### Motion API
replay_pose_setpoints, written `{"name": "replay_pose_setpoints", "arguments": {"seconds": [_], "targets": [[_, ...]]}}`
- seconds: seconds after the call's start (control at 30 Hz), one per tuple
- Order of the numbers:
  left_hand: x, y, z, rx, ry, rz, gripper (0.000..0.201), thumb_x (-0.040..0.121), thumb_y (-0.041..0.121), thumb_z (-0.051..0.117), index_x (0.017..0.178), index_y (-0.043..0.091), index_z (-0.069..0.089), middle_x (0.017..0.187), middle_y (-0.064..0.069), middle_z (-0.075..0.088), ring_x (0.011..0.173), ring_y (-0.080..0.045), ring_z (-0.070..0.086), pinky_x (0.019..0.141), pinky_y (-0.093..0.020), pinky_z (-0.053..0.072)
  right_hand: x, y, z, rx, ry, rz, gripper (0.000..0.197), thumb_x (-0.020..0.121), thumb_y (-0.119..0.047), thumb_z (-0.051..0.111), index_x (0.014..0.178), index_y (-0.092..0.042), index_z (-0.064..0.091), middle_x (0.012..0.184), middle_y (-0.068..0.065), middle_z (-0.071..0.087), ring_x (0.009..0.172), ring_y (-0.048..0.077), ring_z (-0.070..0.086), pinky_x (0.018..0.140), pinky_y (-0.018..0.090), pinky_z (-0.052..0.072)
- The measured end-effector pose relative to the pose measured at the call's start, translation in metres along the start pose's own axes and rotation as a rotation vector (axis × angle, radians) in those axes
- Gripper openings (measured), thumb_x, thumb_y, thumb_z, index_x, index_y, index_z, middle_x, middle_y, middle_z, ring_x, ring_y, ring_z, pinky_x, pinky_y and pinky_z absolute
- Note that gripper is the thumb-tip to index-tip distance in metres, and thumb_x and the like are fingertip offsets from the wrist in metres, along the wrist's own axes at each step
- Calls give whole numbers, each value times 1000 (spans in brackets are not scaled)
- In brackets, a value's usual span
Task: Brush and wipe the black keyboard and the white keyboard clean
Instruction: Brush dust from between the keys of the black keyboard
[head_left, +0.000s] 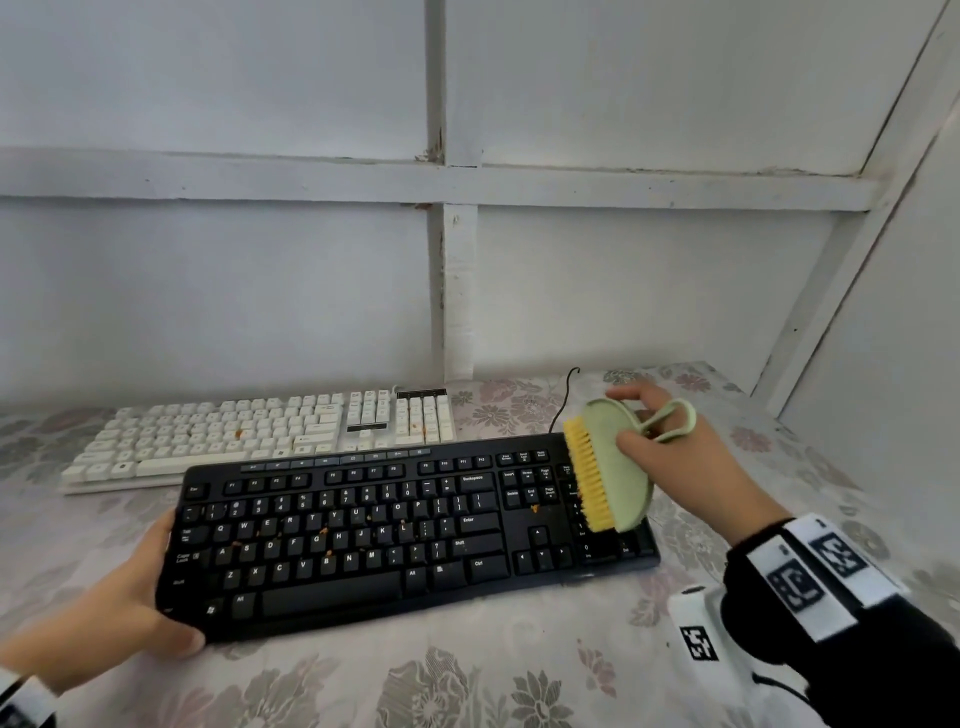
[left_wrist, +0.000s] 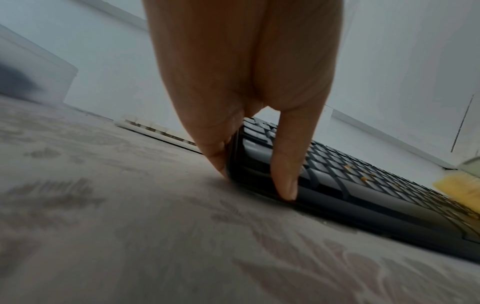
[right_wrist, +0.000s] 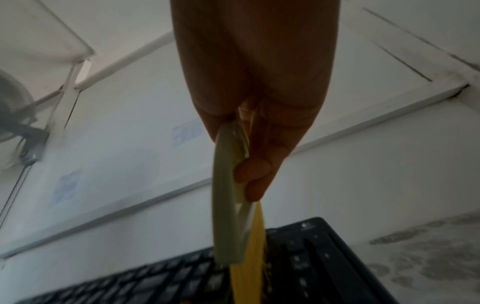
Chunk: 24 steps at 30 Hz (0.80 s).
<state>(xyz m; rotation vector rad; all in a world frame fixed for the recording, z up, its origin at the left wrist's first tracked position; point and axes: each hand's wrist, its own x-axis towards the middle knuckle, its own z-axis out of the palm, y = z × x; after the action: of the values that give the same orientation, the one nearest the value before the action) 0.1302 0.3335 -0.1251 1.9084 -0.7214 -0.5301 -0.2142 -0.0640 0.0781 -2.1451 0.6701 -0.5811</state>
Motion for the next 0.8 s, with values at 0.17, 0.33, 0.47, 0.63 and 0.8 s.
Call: {"name": "replay_pose_setpoints", "arguments": {"seconds": [0.17, 0.33, 0.47, 0.63, 0.8], "targets": [[-15, 22, 5, 48, 8, -67, 129, 17, 4, 93, 105, 78, 36, 130, 4, 54, 118, -25, 47, 99, -45, 29, -24, 15, 5, -64, -58, 46, 32, 85, -6, 55, 102, -33, 57, 90, -3, 63, 72, 17, 60, 53, 19, 46], [-18, 21, 3, -24, -21, -46, 125, 13, 32, 90, 115, 75, 32, 125, 20, 55, 122, -29, 46, 99, -47, 28, -30, 11, -6, -80, -132, 48, 28, 84, -6, 57, 96, -30, 62, 89, -4, 65, 71, 13, 62, 54, 17, 46], [-17, 25, 7, 135, -15, -80, 133, 24, 2, 89, 131, 53, 29, 128, 16, 48, 122, -16, 42, 104, -43, 29, -8, -3, -7, -19, -9, 7, 31, 85, -5, 55, 105, -28, 59, 95, -9, 62, 75, 9, 60, 56, 18, 44], [-7, 15, -1, -66, 12, -183, 113, 38, -13, 70, 103, 73, 37, 130, -3, 54, 119, -30, 48, 97, -46, 32, -11, 2, 3, -89, -32, 9, 31, 85, -6, 54, 103, -31, 56, 89, -6, 63, 69, 12, 59, 51, 16, 44], [-8, 20, 6, -50, 58, -173, 128, 31, -16, 76, 120, 66, 32, 120, 1, 58, 111, -28, 54, 93, -46, 37, -41, 13, 3, -115, -152, 24, 31, 85, -5, 56, 97, -33, 57, 84, -5, 64, 59, 1, 54, 49, 10, 41]]}}
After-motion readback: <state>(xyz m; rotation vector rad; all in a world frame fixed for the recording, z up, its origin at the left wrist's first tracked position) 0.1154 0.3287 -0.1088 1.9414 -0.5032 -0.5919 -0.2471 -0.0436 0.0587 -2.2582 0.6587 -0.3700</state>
